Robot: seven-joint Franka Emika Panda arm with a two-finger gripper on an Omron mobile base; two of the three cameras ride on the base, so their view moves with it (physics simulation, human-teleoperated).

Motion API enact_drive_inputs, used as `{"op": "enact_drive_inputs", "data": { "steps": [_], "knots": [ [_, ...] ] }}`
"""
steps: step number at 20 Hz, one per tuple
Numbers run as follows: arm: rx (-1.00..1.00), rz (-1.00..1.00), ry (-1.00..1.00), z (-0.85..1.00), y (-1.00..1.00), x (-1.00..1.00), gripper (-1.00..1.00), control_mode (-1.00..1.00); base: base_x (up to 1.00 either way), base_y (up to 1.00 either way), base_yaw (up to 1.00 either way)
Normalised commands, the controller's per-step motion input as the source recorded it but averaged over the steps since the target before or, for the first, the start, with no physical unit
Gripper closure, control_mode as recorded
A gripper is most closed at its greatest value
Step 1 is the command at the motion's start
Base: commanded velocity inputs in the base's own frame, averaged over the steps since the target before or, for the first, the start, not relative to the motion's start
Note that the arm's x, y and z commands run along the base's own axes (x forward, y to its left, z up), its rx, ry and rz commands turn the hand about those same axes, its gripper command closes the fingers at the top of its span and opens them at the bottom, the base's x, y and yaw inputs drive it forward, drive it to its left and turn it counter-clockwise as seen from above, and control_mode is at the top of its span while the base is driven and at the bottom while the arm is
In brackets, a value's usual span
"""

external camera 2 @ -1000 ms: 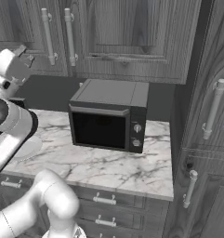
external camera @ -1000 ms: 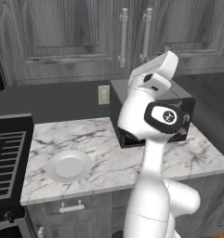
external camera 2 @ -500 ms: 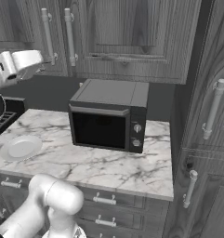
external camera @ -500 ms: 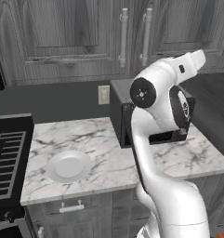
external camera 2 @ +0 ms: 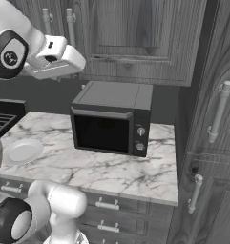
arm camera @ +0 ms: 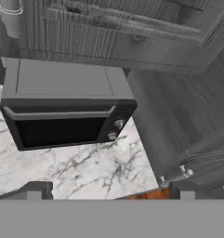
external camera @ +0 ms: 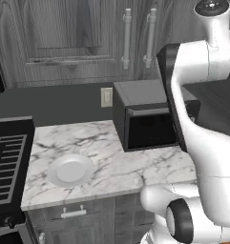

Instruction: Pick up the bagel from the plate, place it on the toaster oven rack, close the door, and set the timer.

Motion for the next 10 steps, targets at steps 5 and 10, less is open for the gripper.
{"op": "enact_drive_inputs", "data": {
  "steps": [5,10],
  "knots": [
    [0.50,0.00,0.20,-1.00,-0.63,-0.03,-1.00,-1.00,0.00,0.00,0.00],
    [0.17,0.00,0.07,-0.82,-0.58,0.07,-1.00,-1.00,0.00,0.00,0.00]
  ]
}}
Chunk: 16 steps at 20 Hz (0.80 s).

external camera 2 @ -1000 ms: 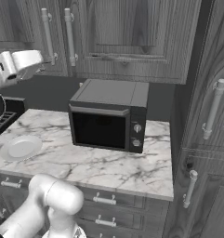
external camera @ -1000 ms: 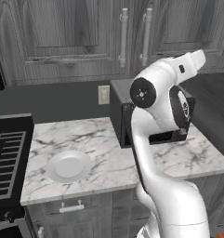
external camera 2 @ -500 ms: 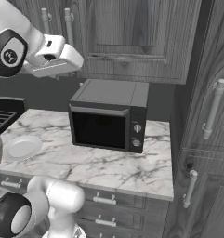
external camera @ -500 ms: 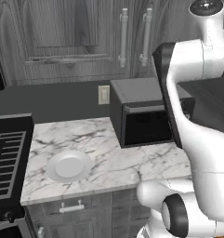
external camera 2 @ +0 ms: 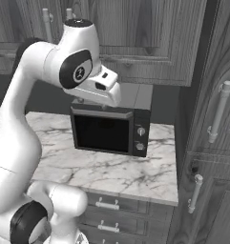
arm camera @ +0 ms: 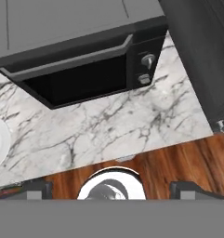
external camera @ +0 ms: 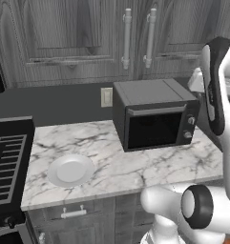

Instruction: Pick up the bagel from the plate, place it on the toaster oven rack, close the door, and set the timer.

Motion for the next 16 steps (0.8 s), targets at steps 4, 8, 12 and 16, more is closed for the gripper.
{"op": "enact_drive_inputs", "data": {
  "steps": [4,8,12,16],
  "knots": [
    [0.01,0.00,0.11,-0.53,-0.42,0.23,-1.00,-1.00,0.00,0.00,0.00],
    [0.00,0.00,0.23,-0.36,-0.39,0.43,-1.00,-1.00,0.00,0.00,0.00],
    [0.00,0.00,0.33,-0.38,-0.40,0.57,-1.00,-1.00,0.00,0.00,0.00],
    [0.06,0.08,0.31,-0.49,-0.34,0.58,-1.00,-1.00,0.00,0.00,0.00]
  ]
}}
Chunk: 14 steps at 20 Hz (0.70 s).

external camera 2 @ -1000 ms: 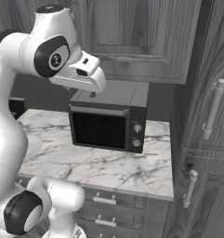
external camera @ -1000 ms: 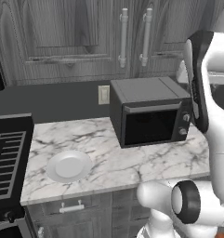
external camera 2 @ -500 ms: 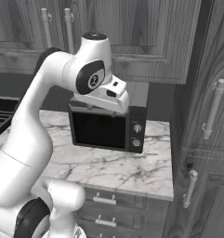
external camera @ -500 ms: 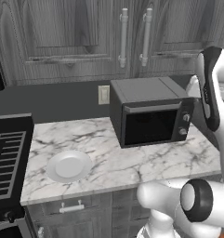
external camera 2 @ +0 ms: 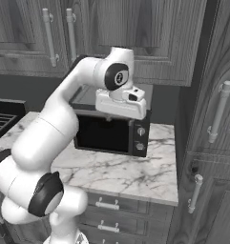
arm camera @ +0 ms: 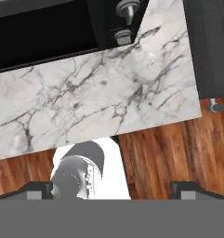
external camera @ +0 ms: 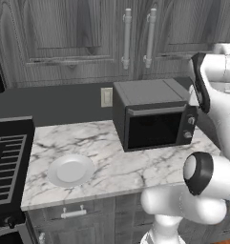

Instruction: Pick up the bagel from the plate, place it on the toaster oven rack, close the door, and set the timer.

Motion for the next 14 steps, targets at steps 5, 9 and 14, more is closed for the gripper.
{"op": "enact_drive_inputs", "data": {
  "steps": [5,9,14],
  "knots": [
    [0.07,0.18,0.15,-0.56,-0.35,0.44,-1.00,-1.00,0.00,0.00,0.00],
    [0.15,0.24,0.00,-0.51,-0.37,0.15,-1.00,-1.00,0.00,0.00,0.00],
    [0.20,0.27,-0.09,-0.42,-0.20,0.05,-1.00,-1.00,0.00,0.00,0.00]
  ]
}}
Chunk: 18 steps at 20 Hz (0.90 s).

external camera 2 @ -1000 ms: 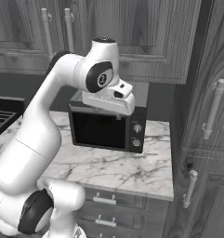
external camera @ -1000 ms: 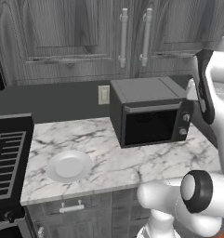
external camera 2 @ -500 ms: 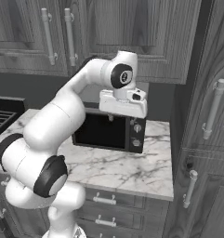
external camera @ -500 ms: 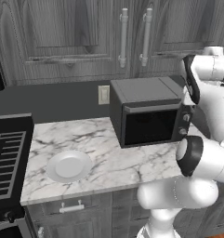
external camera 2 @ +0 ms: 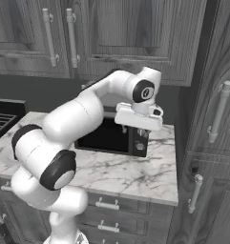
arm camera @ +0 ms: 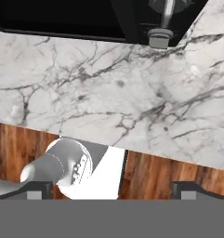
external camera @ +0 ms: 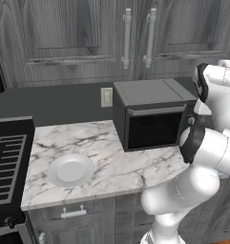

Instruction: Pick up the bagel from the plate, place it on the toaster oven rack, close the door, and set the timer.

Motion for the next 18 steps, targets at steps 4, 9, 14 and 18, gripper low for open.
{"op": "enact_drive_inputs", "data": {
  "steps": [4,9,14,18],
  "knots": [
    [0.18,0.24,-0.08,-0.37,-0.04,0.33,-1.00,-1.00,0.00,0.00,0.00],
    [0.14,0.21,-0.09,-0.27,-0.04,0.42,-1.00,-1.00,0.00,0.00,0.00],
    [0.07,0.13,-0.17,-0.09,-0.19,0.26,-1.00,-1.00,0.00,0.00,0.00],
    [0.00,0.00,-0.23,-0.09,-0.09,0.13,-1.00,-1.00,0.00,0.00,0.00]
  ]
}}
